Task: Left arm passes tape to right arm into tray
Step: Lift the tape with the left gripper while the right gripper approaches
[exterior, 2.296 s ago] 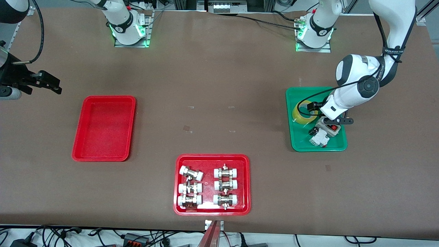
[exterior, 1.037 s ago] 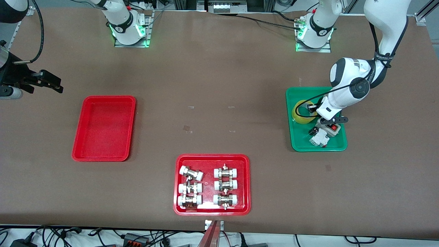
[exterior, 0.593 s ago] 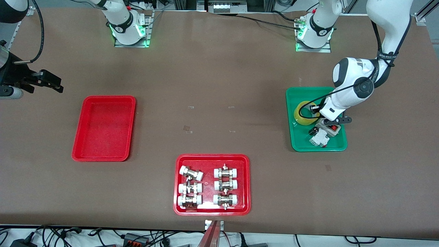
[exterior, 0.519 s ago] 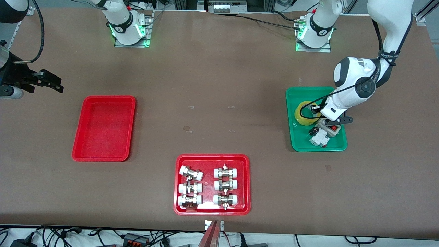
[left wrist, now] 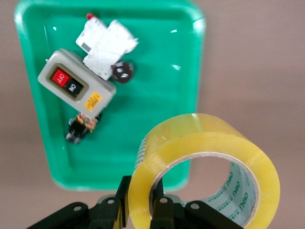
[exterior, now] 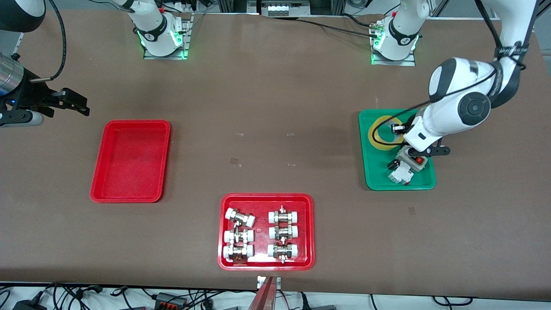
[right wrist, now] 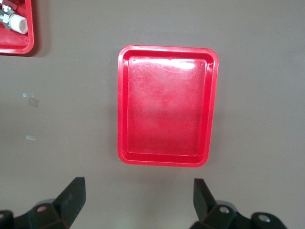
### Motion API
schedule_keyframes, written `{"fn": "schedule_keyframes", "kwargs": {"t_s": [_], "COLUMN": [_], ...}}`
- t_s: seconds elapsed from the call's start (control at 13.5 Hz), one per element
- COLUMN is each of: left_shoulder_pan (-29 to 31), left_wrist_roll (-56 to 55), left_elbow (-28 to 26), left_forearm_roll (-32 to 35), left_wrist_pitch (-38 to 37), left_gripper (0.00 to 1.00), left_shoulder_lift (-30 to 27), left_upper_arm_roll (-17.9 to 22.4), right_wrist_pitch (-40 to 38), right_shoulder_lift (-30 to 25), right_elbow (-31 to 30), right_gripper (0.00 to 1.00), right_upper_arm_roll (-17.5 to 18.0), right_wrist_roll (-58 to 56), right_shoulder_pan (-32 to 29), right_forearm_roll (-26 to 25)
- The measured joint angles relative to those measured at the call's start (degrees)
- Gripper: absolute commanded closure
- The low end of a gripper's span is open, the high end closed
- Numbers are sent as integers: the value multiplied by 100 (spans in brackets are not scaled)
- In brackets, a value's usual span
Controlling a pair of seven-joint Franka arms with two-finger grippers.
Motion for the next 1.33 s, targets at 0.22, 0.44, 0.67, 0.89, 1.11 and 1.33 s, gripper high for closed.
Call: {"fn": "schedule_keyframes", "kwargs": {"t_s": [0.22,0.44,0.67,0.89,1.11,1.33], "left_shoulder_pan": [-122,-453,-971,-1260,-1565,-1852], "left_wrist_roll": [-323,-869,-1290,-1654,-2200,-2722], "left_elbow": [1139,1911,2077,2085,2096,2117], "left_forearm_roll": [-736,-1939,-2006,-1996,-1995,-1993], "left_wrist_pitch": [-730,-323,35,451,1309,2038], "left_gripper": [100,100,100,100,100,100], "left_shoulder_lift": [52,468,822,1092,1360,1563], "left_upper_arm_roll": [-218,-523,-533,-536,-539,-542], "right_wrist_pitch": [-46,-80,-70,-71,-74,-71], "right_shoulder_lift": [165,617,739,680,666,692], "right_elbow": [-20,-73,-55,-18,-15,-15], "right_gripper": [0,0,0,0,0,0], "right_upper_arm_roll": [12,36,28,24,28,47], "right_wrist_roll": [-11,-56,-56,-56,-56,-65], "right_shoulder_pan": [67,253,285,278,283,411], "right_forearm_roll": [435,1361,1398,1457,2053,2480]}}
